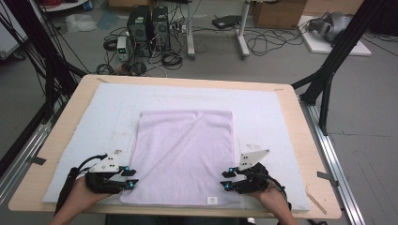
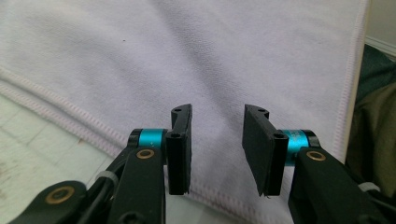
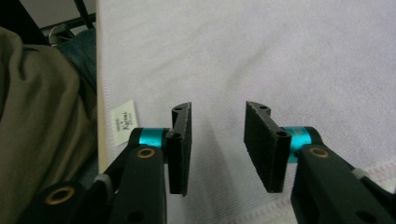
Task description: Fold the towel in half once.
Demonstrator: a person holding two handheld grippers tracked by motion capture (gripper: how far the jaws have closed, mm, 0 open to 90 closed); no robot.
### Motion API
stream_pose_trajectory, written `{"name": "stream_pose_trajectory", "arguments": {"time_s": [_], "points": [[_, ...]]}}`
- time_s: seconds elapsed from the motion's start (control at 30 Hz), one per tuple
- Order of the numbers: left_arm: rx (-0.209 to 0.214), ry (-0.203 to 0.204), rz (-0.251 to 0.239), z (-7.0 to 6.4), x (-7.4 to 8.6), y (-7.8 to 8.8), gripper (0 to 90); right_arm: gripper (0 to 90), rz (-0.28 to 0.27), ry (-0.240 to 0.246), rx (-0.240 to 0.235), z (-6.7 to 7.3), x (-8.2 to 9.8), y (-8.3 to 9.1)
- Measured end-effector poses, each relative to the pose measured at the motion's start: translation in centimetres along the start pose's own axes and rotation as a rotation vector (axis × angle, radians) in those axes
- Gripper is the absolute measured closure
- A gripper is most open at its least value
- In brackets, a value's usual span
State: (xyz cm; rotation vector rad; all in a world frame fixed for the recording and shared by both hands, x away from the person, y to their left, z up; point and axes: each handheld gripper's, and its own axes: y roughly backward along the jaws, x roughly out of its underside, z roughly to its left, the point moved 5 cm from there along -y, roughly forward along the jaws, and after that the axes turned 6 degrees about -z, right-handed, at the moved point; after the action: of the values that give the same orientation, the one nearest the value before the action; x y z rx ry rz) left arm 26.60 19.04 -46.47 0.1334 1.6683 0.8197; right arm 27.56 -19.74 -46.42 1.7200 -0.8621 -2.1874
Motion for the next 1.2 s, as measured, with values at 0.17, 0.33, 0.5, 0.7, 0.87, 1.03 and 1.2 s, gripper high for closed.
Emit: {"name": "stream_pose_trajectory", "arguments": {"time_s": [0.17, 0.33, 0.5, 0.7, 0.87, 1.03, 1.2], "points": [[-0.007, -0.009, 0.021, -0.1, 0.7, -0.5, 61.1, 59.3, 0.038, 0.032, -0.036, 0.5, 0.5, -0.9], [-0.011, -0.022, 0.014, -0.2, 0.8, -0.4, 81.0, 78.2, 0.052, 0.058, -0.005, 0.8, 0.9, -1.1], [-0.015, -0.029, 0.014, -0.4, 0.8, 0.4, 87.4, 88.0, 0.063, 0.063, -0.034, 0.9, 0.9, -0.4], [-0.024, 0.004, 0.022, -0.3, 1.1, 0.7, 69.8, 80.0, 0.019, 0.055, -0.060, 1.6, 0.9, 0.7], [-0.025, 0.016, 0.034, -0.2, 1.1, 0.2, 63.6, 76.9, 0.057, 0.048, -0.065, 1.5, 1.2, 0.2], [-0.038, 0.019, 0.027, 0.1, 1.1, 0.6, 63.0, 74.3, 0.043, 0.044, -0.066, 1.3, 1.2, 0.2], [-0.066, 0.031, -0.022, 1.3, 0.1, 0.3, 56.7, 66.4, -0.015, 0.003, 0.022, -0.6, 0.3, 0.6]]}}
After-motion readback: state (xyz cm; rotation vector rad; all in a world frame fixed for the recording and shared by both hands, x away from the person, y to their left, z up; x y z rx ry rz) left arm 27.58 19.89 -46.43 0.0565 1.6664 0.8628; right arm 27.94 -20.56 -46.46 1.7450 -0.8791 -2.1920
